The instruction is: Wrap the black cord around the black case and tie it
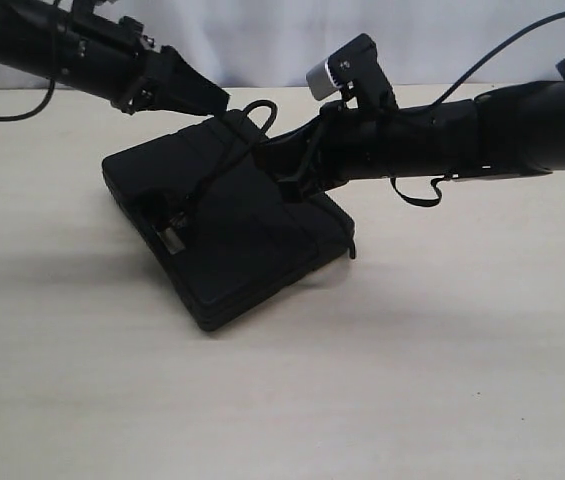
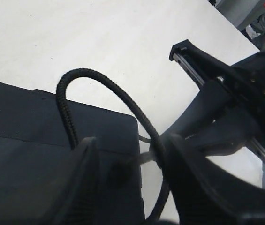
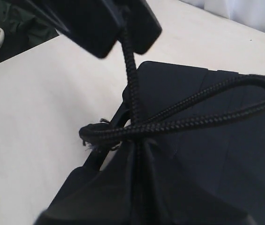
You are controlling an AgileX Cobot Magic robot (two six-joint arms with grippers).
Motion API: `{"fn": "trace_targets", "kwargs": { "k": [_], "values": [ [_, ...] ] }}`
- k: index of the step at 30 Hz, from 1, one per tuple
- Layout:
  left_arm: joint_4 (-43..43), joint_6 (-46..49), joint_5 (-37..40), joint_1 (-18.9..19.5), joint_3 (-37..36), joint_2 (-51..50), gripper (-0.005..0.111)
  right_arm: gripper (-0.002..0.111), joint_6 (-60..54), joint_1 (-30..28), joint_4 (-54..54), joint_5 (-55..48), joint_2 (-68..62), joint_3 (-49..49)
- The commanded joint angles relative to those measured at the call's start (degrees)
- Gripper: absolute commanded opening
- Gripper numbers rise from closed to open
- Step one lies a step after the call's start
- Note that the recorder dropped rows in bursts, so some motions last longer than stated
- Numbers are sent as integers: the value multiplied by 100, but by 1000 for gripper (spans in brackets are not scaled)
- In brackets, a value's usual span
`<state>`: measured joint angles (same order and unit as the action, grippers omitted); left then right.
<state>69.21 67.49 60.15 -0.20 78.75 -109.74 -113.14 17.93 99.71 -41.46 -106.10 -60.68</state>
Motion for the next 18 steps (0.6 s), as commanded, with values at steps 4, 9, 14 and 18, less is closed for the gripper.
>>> {"fn": "trace_targets", "kwargs": {
  "k": [4, 9, 14, 18],
  "values": [
    [42, 55, -473, -178, 34, -64, 33, 5, 8, 16, 23, -18, -2, -25],
    [42, -5, -473, -178, 34, -54, 0, 14, 124, 16, 23, -7, -2, -25],
    [92, -150, -208, -178, 106, -30, 0, 42, 1139, 4, -764, 845, 255, -25],
    [82, -490, 130, -178, 444, -26, 0, 57, 2469, 4, -2397, 1559, 731, -25]
  ]
}}
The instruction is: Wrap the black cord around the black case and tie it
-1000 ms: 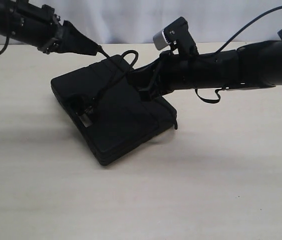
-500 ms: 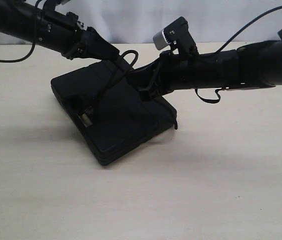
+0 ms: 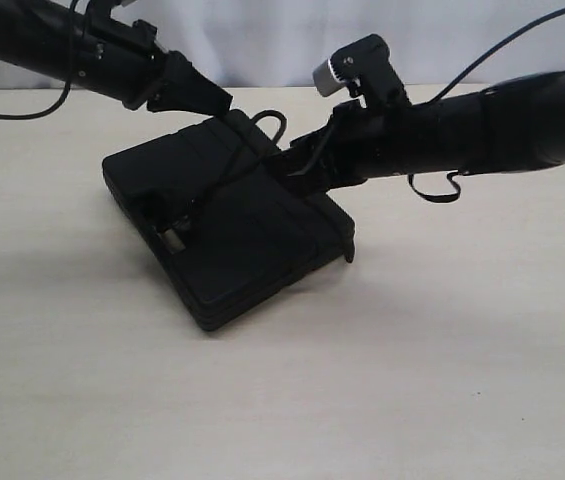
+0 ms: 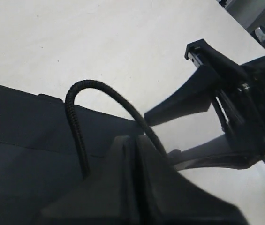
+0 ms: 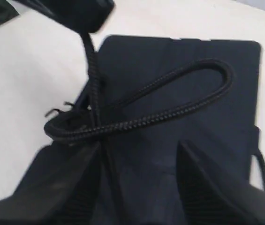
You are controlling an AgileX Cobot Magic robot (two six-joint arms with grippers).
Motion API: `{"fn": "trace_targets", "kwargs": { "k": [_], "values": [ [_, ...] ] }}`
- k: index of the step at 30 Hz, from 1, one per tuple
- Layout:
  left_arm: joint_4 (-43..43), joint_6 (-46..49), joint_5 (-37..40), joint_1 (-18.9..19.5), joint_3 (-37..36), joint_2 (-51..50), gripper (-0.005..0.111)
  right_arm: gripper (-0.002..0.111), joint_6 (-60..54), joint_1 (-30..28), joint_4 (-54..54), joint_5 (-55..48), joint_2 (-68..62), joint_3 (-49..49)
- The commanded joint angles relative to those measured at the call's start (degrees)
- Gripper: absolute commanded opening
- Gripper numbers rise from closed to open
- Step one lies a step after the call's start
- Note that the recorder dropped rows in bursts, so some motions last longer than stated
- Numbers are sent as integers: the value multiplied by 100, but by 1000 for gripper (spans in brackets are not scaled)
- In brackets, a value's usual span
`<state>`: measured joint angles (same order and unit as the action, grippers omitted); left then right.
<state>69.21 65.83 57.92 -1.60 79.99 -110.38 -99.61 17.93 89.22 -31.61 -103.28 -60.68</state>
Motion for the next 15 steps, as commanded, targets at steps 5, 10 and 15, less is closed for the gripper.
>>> {"fn": "trace_targets", "kwargs": {
  "k": [5, 10, 15],
  "values": [
    [82, -822, 536, -37, 823, 37, 0, 58, 1744, 17, -2071, 511, 1243, -125],
    [85, -888, 672, -39, 948, 37, 0, 58, 1575, 233, -2071, 130, 1298, -239],
    [-113, -888, 743, -39, 948, 37, 0, 58, 1008, 734, -2071, 871, 684, -261]
  ]
}}
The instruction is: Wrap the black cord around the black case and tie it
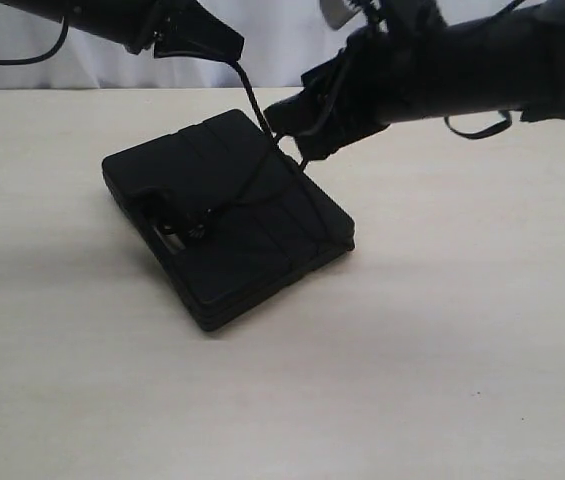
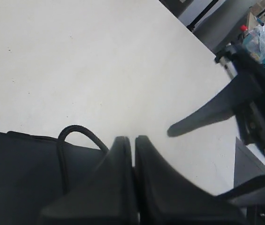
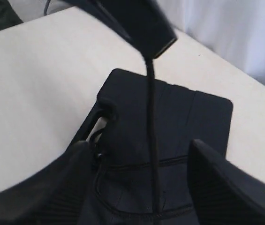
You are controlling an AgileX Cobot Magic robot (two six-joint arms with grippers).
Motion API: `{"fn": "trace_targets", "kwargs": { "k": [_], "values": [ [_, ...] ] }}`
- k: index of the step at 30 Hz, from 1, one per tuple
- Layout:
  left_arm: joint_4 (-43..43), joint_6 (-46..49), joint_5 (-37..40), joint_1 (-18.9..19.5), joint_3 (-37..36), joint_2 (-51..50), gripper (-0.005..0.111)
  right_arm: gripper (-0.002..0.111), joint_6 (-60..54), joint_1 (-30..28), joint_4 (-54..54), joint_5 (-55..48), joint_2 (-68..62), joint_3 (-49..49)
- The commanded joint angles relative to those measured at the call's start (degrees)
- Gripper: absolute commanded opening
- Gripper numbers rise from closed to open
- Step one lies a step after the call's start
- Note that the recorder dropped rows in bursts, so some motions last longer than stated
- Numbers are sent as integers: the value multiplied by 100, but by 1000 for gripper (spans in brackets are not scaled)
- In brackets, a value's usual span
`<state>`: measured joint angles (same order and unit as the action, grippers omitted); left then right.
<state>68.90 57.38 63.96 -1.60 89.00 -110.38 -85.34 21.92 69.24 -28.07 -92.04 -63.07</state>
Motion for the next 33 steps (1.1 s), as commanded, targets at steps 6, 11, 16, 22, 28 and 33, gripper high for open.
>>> {"fn": "trace_targets", "kwargs": {
  "k": [6, 11, 16, 22, 28, 33],
  "values": [
    [-97, -43, 169, -39, 46, 37, 0, 52, -512, 690, -31, 1889, -852, -22],
    [-97, -28, 60, -39, 46, 37, 0, 34, -476, 690, -31, 1923, -889, -22],
    [-97, -28, -1, -39, 46, 37, 0, 40, 88, 679, -31, 1923, -800, -22],
    [-97, -28, -40, -39, 46, 37, 0, 57, 514, 584, -745, 1842, -281, 107],
    [-97, -28, -93, -39, 46, 37, 0, 55, 1514, -527, -886, 1486, -196, 486],
    [-97, -28, -93, -39, 46, 37, 0, 37, 1648, -1079, -1198, 636, -779, 613]
  ]
}}
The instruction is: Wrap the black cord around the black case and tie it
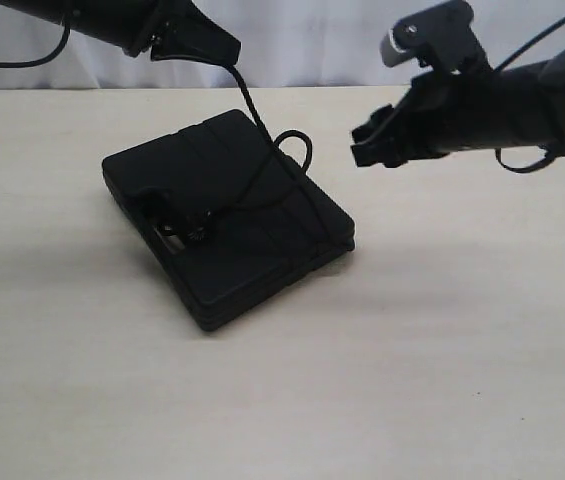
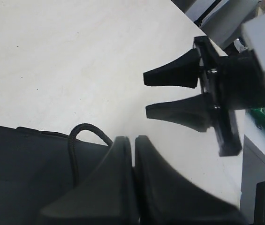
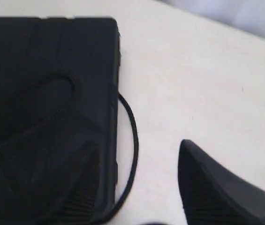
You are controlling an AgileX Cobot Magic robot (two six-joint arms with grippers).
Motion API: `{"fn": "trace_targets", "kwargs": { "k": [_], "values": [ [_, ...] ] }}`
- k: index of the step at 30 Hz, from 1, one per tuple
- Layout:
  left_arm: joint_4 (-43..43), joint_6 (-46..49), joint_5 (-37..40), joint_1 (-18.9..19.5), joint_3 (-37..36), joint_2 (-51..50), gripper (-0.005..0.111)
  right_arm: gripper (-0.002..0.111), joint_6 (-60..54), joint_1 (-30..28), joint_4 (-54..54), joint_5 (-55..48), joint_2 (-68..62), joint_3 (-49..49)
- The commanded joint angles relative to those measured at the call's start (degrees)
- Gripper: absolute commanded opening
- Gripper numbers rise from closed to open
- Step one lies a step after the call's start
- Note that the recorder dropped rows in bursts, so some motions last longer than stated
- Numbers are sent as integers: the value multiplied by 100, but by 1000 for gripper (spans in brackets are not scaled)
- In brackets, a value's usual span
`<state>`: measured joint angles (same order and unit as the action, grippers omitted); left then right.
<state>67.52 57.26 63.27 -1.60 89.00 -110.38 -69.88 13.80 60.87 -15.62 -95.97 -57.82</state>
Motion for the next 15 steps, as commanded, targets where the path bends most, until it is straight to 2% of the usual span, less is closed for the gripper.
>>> {"fn": "trace_targets", "kwargs": {
  "k": [1, 6, 10, 15],
  "values": [
    [41, -16, -23, -39, 46, 37, 0, 34, 85, -236, -498, -650, -486, 87],
    [-109, -16, -58, -39, 46, 37, 0, 19, -82, 181, -1528, -727, -988, 87],
    [-136, -16, -68, -39, 46, 37, 0, 4, -168, 378, -1703, -858, -1113, 87],
    [-136, -16, -122, -39, 46, 37, 0, 4, -66, 419, -1874, -1167, -1008, 87]
  ]
}}
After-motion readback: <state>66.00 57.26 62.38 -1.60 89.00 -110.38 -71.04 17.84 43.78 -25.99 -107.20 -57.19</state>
